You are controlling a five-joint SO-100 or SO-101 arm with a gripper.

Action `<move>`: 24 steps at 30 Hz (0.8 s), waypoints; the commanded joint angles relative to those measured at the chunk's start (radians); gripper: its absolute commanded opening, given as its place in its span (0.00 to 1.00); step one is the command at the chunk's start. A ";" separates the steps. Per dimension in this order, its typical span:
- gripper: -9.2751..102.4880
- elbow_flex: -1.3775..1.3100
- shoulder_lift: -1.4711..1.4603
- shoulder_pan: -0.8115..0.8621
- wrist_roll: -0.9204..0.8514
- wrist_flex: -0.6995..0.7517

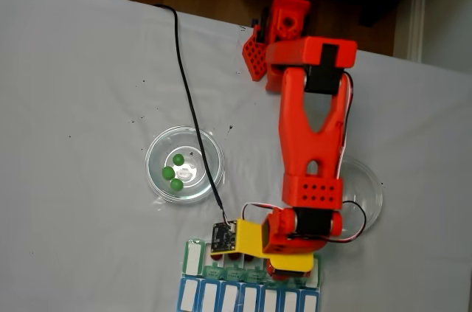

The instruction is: Sort medicines into box.

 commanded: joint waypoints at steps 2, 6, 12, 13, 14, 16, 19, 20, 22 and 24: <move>0.26 -0.006 0.094 -0.009 -0.005 -0.017; 0.29 -0.008 0.100 -0.006 -0.008 -0.009; 0.31 -0.029 0.121 0.002 -0.031 0.046; 0.31 -0.038 0.127 0.005 -0.044 0.071; 0.30 -0.054 0.133 0.009 -0.064 0.101; 0.24 -0.095 0.143 0.025 -0.117 0.189; 0.10 -0.087 0.198 0.051 -0.204 0.272; 0.10 -0.077 0.229 0.061 -0.244 0.310; 0.10 -0.054 0.295 0.086 -0.302 0.368; 0.10 -0.031 0.356 0.121 -0.353 0.413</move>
